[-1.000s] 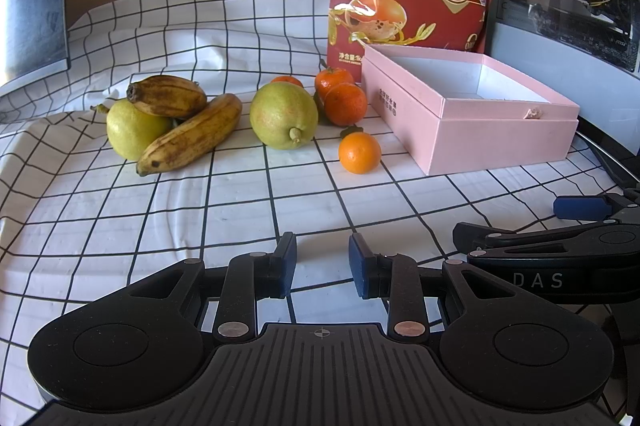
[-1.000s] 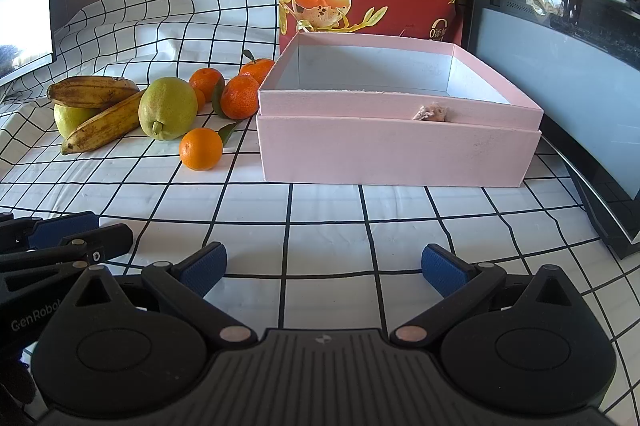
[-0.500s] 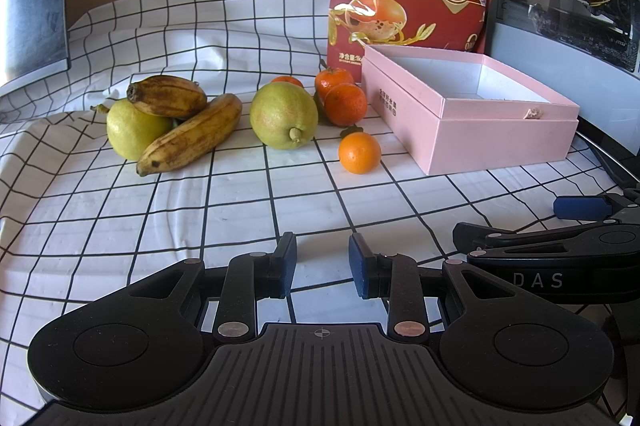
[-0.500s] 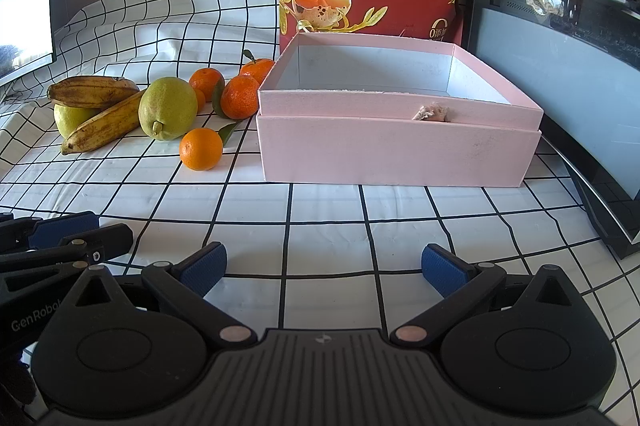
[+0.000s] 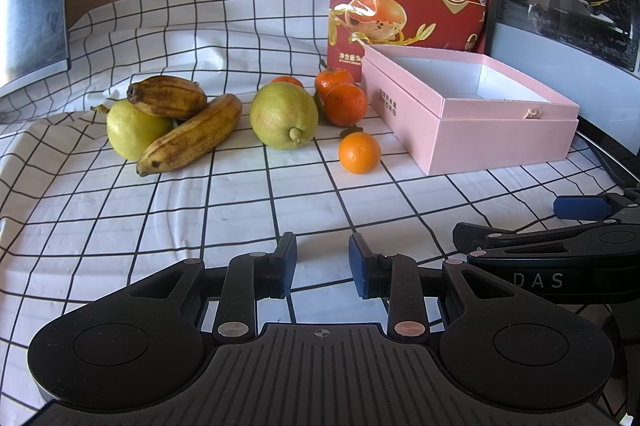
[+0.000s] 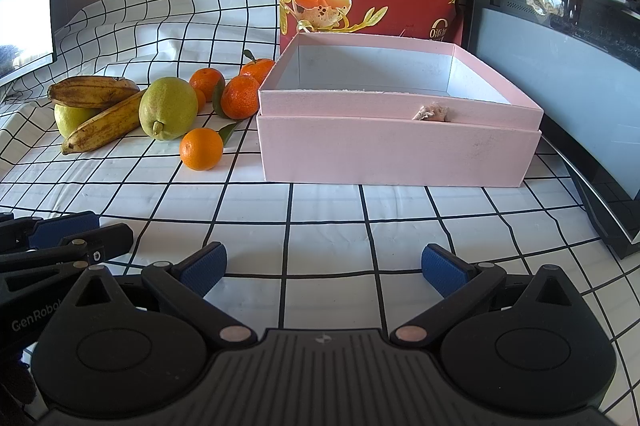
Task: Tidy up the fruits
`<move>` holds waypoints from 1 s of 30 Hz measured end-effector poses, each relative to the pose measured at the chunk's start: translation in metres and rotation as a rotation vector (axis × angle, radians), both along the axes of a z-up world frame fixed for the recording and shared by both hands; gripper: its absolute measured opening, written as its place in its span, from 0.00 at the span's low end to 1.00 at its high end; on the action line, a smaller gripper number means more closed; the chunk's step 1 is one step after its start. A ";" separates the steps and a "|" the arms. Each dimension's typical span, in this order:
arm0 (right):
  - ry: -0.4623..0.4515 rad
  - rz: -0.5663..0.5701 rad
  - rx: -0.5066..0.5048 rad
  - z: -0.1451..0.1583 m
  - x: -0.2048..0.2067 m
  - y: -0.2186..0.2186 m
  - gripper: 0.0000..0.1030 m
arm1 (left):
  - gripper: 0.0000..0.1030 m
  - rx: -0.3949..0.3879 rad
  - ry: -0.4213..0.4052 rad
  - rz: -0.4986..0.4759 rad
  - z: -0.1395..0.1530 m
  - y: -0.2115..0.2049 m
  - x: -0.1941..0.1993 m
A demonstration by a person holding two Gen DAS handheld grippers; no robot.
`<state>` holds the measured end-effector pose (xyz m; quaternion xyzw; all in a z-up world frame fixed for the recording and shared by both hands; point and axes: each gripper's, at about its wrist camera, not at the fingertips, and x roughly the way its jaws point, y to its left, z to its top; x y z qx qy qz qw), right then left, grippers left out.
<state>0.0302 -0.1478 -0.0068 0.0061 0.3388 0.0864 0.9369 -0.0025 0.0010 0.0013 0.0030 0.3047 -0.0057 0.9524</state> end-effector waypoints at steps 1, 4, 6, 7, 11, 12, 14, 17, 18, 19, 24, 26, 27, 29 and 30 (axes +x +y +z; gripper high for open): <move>0.000 0.000 0.000 0.000 0.000 0.000 1.00 | 0.32 0.000 0.000 0.000 0.000 0.000 0.000; 0.000 0.000 0.000 0.000 0.000 0.000 1.00 | 0.32 0.000 0.000 0.000 0.000 0.000 0.000; 0.000 0.000 0.000 0.000 0.000 0.000 1.00 | 0.32 0.000 0.000 0.000 0.000 0.000 0.000; 0.000 0.000 0.000 -0.001 0.000 0.000 1.00 | 0.32 0.000 0.000 0.000 0.000 0.000 0.000; 0.000 0.000 0.000 0.000 0.000 0.000 1.00 | 0.32 0.000 0.000 0.000 0.000 0.000 0.000; 0.000 0.000 0.000 0.000 0.000 0.000 1.00 | 0.32 0.000 0.000 0.000 0.000 0.000 0.000; -0.001 0.000 0.001 -0.002 0.001 0.000 1.00 | 0.32 0.000 0.000 0.000 0.000 0.000 0.000; -0.001 0.000 0.001 -0.005 0.002 0.000 1.00 | 0.32 0.000 0.000 0.001 0.000 0.000 0.000; -0.001 0.000 0.001 -0.006 0.002 0.000 1.00 | 0.32 0.001 0.000 0.000 0.000 0.000 0.000; 0.002 0.002 0.001 -0.006 0.003 0.000 1.00 | 0.32 0.001 0.000 0.000 0.000 0.000 0.000; 0.039 0.032 -0.003 -0.003 0.005 0.003 1.00 | 0.32 -0.010 0.021 -0.007 0.003 0.003 0.002; 0.071 0.070 -0.010 -0.002 0.010 0.003 1.00 | 0.32 -0.008 0.044 -0.033 0.005 0.006 0.006; 0.071 0.074 -0.010 -0.002 0.009 0.004 1.00 | 0.32 -0.005 0.060 -0.054 0.007 0.008 0.008; 0.099 0.118 -0.016 0.000 0.012 0.003 1.00 | 0.31 -0.022 0.101 -0.093 0.011 0.015 0.014; 0.106 0.126 -0.017 0.000 0.012 0.002 1.00 | 0.32 -0.041 0.119 -0.101 0.012 0.019 0.016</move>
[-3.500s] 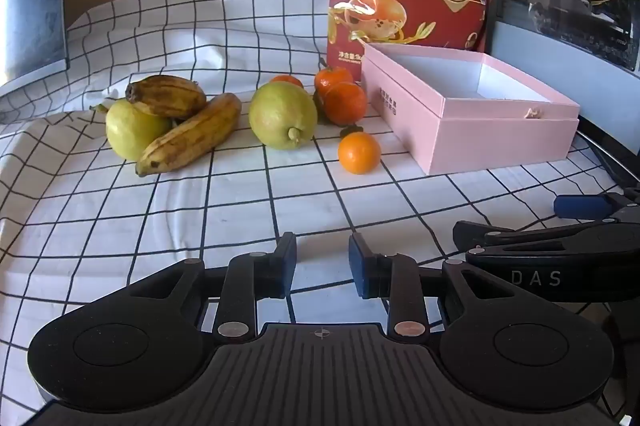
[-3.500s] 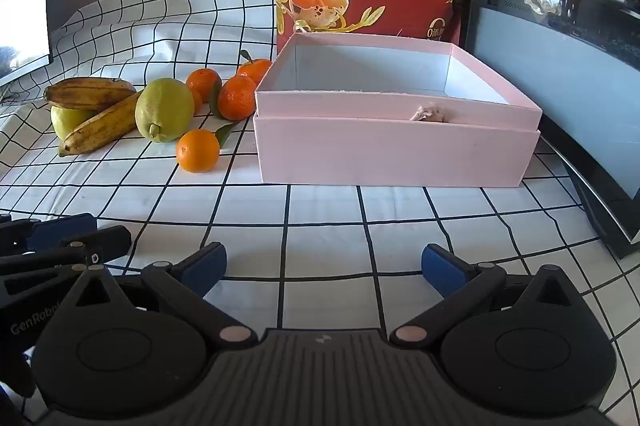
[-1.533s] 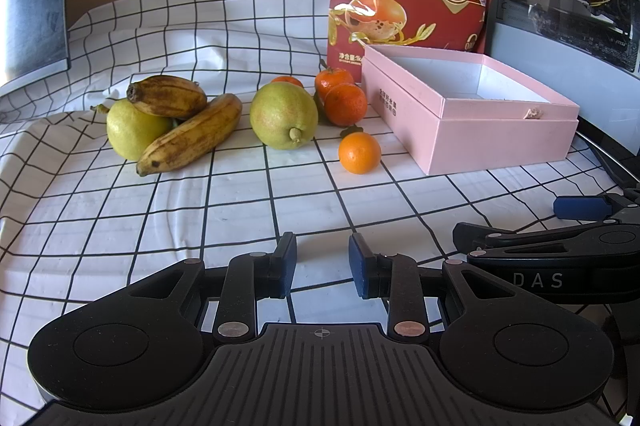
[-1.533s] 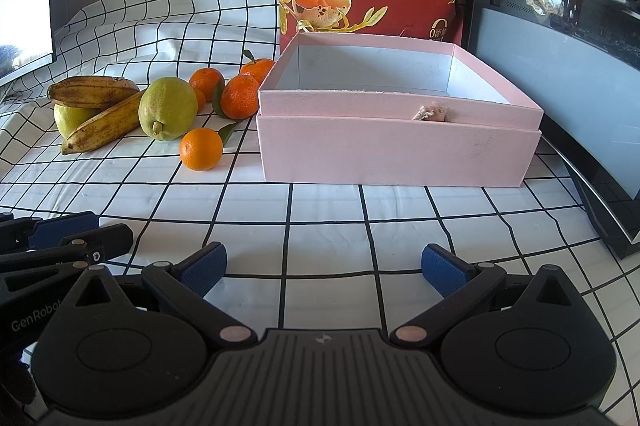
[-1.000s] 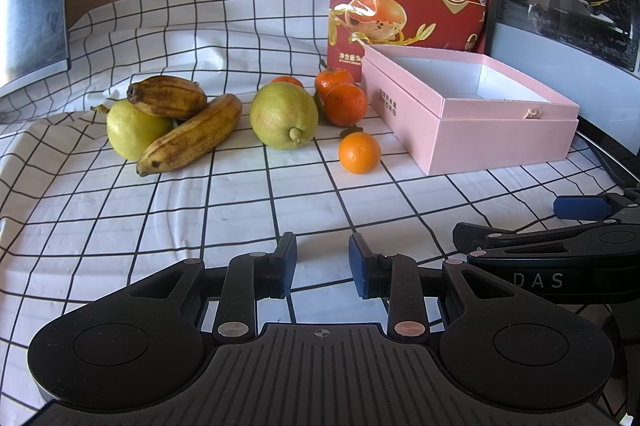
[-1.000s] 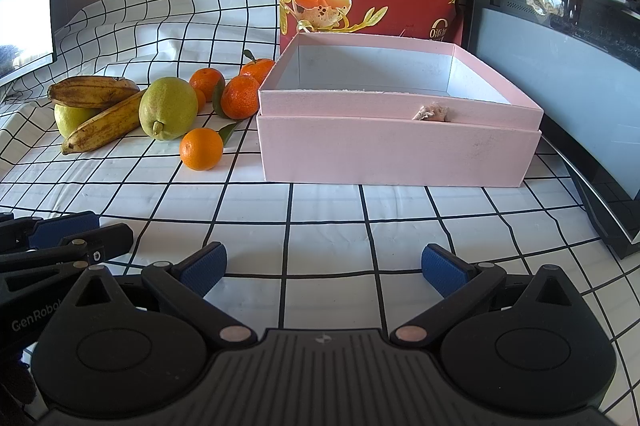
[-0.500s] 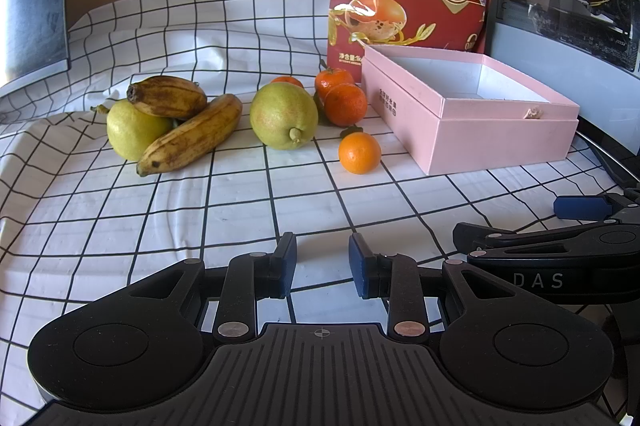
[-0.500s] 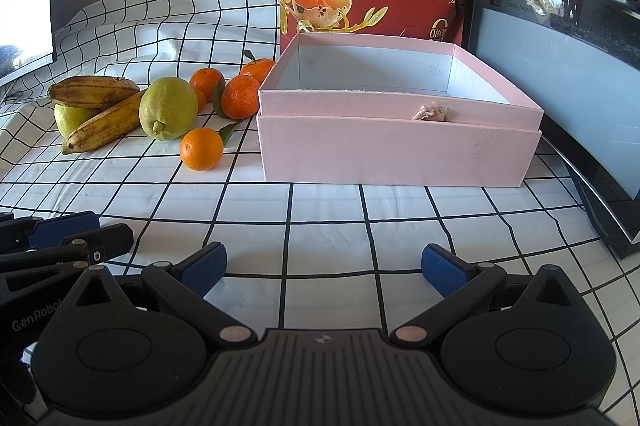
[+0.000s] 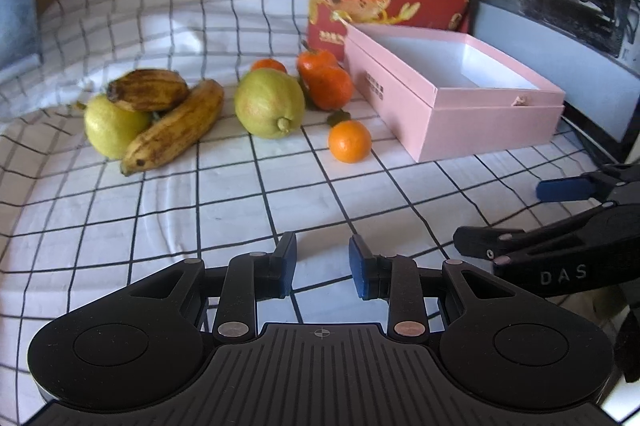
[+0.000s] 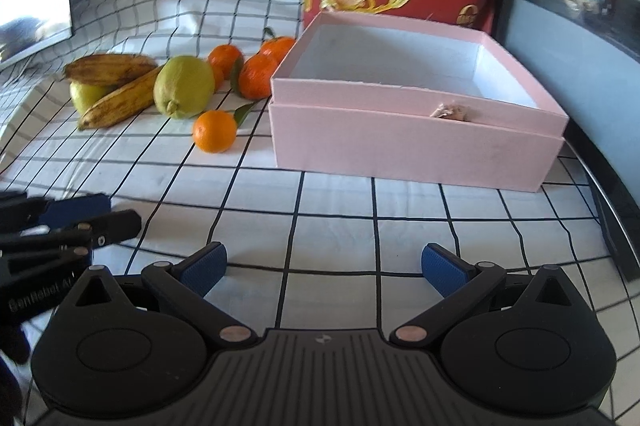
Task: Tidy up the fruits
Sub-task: 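Reach the right tool to the yellow banana and close on it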
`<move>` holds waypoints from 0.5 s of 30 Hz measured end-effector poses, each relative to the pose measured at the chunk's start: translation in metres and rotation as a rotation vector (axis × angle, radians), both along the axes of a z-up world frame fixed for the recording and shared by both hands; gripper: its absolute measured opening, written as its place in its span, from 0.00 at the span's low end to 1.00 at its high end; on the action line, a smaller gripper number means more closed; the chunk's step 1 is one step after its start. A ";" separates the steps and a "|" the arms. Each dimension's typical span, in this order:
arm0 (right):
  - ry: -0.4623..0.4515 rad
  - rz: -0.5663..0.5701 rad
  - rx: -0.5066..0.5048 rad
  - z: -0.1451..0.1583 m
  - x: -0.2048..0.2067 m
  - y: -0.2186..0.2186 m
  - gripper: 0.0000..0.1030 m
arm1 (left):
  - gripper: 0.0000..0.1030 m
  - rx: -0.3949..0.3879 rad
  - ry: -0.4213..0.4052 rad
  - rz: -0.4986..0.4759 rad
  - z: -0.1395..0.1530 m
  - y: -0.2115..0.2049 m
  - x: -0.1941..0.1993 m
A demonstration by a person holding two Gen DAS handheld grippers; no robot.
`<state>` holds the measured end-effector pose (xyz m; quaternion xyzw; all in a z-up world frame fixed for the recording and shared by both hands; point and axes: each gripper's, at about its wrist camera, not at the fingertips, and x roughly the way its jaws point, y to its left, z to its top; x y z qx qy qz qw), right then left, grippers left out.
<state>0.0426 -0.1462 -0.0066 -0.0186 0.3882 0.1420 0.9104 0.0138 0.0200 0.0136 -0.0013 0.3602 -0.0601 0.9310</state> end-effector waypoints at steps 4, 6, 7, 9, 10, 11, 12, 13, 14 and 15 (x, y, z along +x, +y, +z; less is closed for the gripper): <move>0.042 0.034 -0.008 0.003 0.003 -0.003 1.00 | 0.30 -0.146 0.105 0.041 0.008 0.028 0.012; 0.050 0.030 -0.014 0.004 0.003 -0.003 1.00 | 0.30 -0.174 0.132 0.086 0.013 0.038 0.016; 0.060 0.031 -0.016 0.005 0.004 -0.003 1.00 | 0.29 -0.181 0.134 0.099 0.015 0.043 0.017; 0.078 0.037 -0.021 0.006 0.006 -0.002 1.00 | 0.29 -0.188 0.111 0.111 0.023 0.053 0.017; 0.085 0.036 -0.024 0.007 0.006 -0.001 1.00 | 0.29 -0.188 0.093 0.118 0.027 0.059 0.017; 0.092 0.036 -0.027 0.008 0.007 0.000 1.00 | 0.29 -0.190 0.074 0.123 0.033 0.064 0.017; 0.104 0.045 -0.032 0.008 0.008 0.001 1.00 | 0.29 -0.197 0.053 0.126 0.039 0.071 0.017; 0.125 0.074 -0.039 0.010 0.010 0.004 1.00 | 0.29 -0.208 0.033 0.134 0.046 0.080 0.017; 0.150 0.111 -0.049 0.013 0.014 0.009 0.98 | 0.29 -0.222 0.012 0.150 0.053 0.088 0.017; 0.158 0.131 -0.053 0.017 0.016 0.012 0.88 | 0.29 -0.235 -0.015 0.179 0.062 0.100 0.017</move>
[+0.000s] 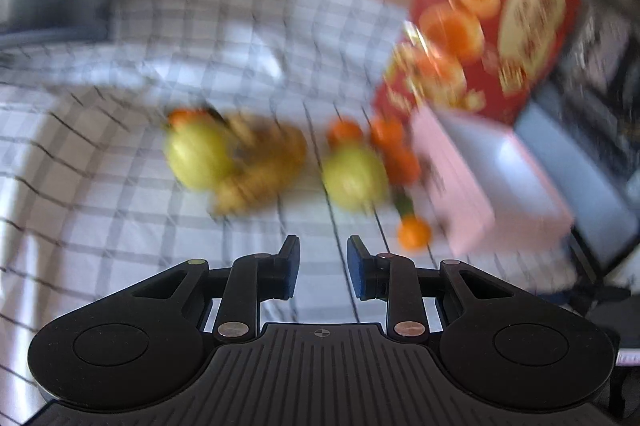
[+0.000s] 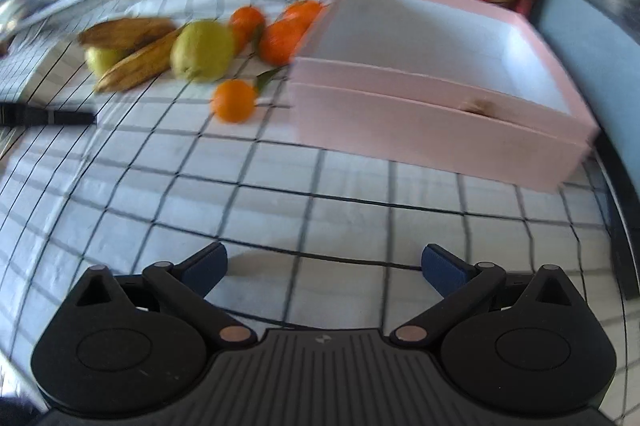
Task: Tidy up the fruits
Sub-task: 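Reach the right tool to the yellow banana and close on it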
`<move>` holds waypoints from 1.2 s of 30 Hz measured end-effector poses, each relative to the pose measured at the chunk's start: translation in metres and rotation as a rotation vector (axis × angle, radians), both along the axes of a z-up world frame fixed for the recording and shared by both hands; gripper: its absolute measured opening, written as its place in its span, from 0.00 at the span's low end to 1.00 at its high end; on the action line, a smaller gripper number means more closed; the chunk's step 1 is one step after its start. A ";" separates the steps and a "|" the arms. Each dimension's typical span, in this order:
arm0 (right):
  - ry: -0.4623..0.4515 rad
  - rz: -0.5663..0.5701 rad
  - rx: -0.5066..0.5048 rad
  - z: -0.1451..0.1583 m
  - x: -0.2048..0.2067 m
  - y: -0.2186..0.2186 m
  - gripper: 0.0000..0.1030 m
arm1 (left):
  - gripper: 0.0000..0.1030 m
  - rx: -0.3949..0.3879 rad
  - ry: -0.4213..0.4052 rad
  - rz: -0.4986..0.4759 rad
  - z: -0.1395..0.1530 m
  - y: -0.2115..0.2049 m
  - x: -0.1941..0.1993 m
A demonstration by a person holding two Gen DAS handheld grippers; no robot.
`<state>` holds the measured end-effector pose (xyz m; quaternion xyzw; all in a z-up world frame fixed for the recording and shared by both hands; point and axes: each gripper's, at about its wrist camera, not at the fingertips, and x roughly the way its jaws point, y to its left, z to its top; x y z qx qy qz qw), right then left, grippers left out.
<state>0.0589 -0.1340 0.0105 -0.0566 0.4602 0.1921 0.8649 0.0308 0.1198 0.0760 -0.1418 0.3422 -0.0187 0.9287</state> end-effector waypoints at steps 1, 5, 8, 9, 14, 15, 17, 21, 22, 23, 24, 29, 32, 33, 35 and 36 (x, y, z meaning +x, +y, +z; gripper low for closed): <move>-0.002 0.015 0.000 0.010 0.005 0.006 0.83 | 0.29 -0.002 -0.013 0.032 0.007 0.010 0.001; -0.064 0.153 0.060 0.071 0.027 0.041 0.85 | 0.29 0.004 -0.022 0.143 0.024 0.055 0.012; -0.101 0.247 0.075 0.105 0.065 0.085 0.86 | 0.28 -0.024 -0.029 0.203 0.022 0.090 0.018; -0.083 0.250 0.081 0.109 0.080 0.097 0.86 | 0.28 -0.034 -0.032 0.210 0.021 0.098 0.018; 0.254 0.232 0.147 0.097 0.199 0.176 0.55 | 0.28 -0.076 -0.066 0.194 0.012 0.118 0.018; 0.285 0.223 0.126 0.089 0.210 0.188 0.55 | 0.28 -0.082 -0.070 0.185 0.010 0.121 0.016; 0.358 0.206 0.068 0.073 0.230 0.211 0.53 | 0.28 -0.089 -0.067 0.172 0.004 0.123 0.015; 0.443 0.204 0.016 0.059 0.242 0.235 0.53 | 0.28 -0.115 -0.064 0.190 -0.008 0.133 0.010; 0.430 0.223 -0.011 0.060 0.241 0.243 0.53 | 0.28 -0.124 -0.061 0.202 -0.011 0.136 0.008; 0.424 0.231 -0.031 0.059 0.241 0.249 0.53 | 0.28 -0.133 -0.058 0.212 -0.014 0.138 0.007; 0.428 0.237 -0.065 0.055 0.240 0.258 0.53 | 0.28 -0.142 -0.056 0.224 -0.017 0.140 0.005; 0.367 0.267 -0.179 0.047 0.231 0.283 0.53 | 0.28 -0.155 -0.043 0.242 -0.020 0.143 -0.001; 0.317 0.294 -0.217 0.050 0.228 0.282 0.37 | 0.28 -0.144 -0.054 0.238 -0.017 0.142 -0.003; 0.304 0.302 -0.197 0.051 0.225 0.276 0.37 | 0.28 -0.141 -0.053 0.239 -0.016 0.141 -0.003; 0.278 0.299 -0.166 0.059 0.220 0.264 0.37 | 0.28 -0.138 -0.056 0.236 -0.013 0.138 -0.004; 0.259 0.300 -0.150 0.065 0.216 0.256 0.36 | 0.28 -0.135 -0.059 0.232 -0.012 0.135 -0.004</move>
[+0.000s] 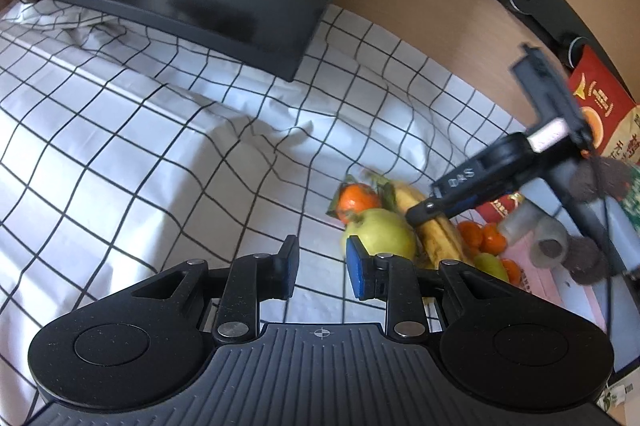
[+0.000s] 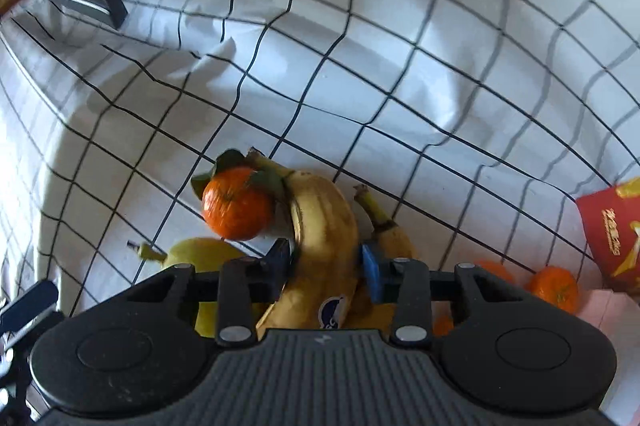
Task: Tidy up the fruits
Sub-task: 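Reach the right tool to the yellow banana and close on it, then lift the banana with the right tool and carry it toward the pink box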
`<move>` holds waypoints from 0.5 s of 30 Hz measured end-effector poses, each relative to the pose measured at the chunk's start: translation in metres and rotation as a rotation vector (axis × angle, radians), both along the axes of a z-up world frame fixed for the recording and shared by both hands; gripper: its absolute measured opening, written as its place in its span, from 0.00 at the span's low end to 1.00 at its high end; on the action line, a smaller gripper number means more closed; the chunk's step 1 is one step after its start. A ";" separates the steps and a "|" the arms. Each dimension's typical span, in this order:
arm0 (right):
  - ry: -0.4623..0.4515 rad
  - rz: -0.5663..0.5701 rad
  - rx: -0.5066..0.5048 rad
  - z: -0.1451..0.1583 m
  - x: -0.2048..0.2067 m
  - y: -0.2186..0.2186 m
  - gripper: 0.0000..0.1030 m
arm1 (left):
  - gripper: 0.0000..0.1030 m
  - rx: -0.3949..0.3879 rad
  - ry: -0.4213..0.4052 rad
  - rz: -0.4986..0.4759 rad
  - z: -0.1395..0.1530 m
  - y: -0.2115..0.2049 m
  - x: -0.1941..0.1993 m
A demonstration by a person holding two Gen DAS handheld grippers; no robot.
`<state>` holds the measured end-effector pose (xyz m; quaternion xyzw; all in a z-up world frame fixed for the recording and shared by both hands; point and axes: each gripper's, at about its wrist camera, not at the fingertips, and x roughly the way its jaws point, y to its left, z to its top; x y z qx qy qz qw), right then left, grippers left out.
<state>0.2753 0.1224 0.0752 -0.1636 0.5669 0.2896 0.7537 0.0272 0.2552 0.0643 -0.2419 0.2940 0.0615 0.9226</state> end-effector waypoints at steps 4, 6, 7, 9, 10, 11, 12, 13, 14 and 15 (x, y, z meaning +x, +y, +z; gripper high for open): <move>-0.049 -0.009 0.099 0.030 -0.017 -0.036 0.35 | 0.28 -0.004 0.002 -0.046 0.004 -0.015 0.004; -0.054 -0.023 0.139 0.041 -0.026 -0.052 0.35 | 0.28 -0.022 0.005 -0.075 0.005 -0.023 0.007; -0.053 -0.024 0.160 0.045 -0.031 -0.060 0.34 | 0.28 -0.023 0.005 -0.092 0.007 -0.029 0.008; -0.038 -0.025 0.188 0.043 -0.038 -0.066 0.34 | 0.28 -0.014 0.002 -0.137 0.009 -0.041 0.010; -0.027 -0.029 0.193 0.040 -0.042 -0.069 0.34 | 0.28 -0.008 0.003 -0.157 0.009 -0.046 0.010; -0.021 -0.034 0.200 0.035 -0.045 -0.071 0.34 | 0.28 -0.001 0.009 -0.179 0.009 -0.052 0.010; -0.012 -0.042 0.210 0.032 -0.048 -0.074 0.34 | 0.28 0.008 0.016 -0.194 0.009 -0.057 0.009; 0.000 -0.053 0.221 0.025 -0.049 -0.074 0.34 | 0.28 0.016 0.020 -0.204 0.009 -0.060 0.007; 0.019 -0.065 0.235 0.020 -0.050 -0.075 0.34 | 0.28 0.027 0.024 -0.213 0.009 -0.064 0.005; 0.031 -0.070 0.245 0.017 -0.051 -0.077 0.34 | 0.28 0.038 0.028 -0.219 0.009 -0.066 0.002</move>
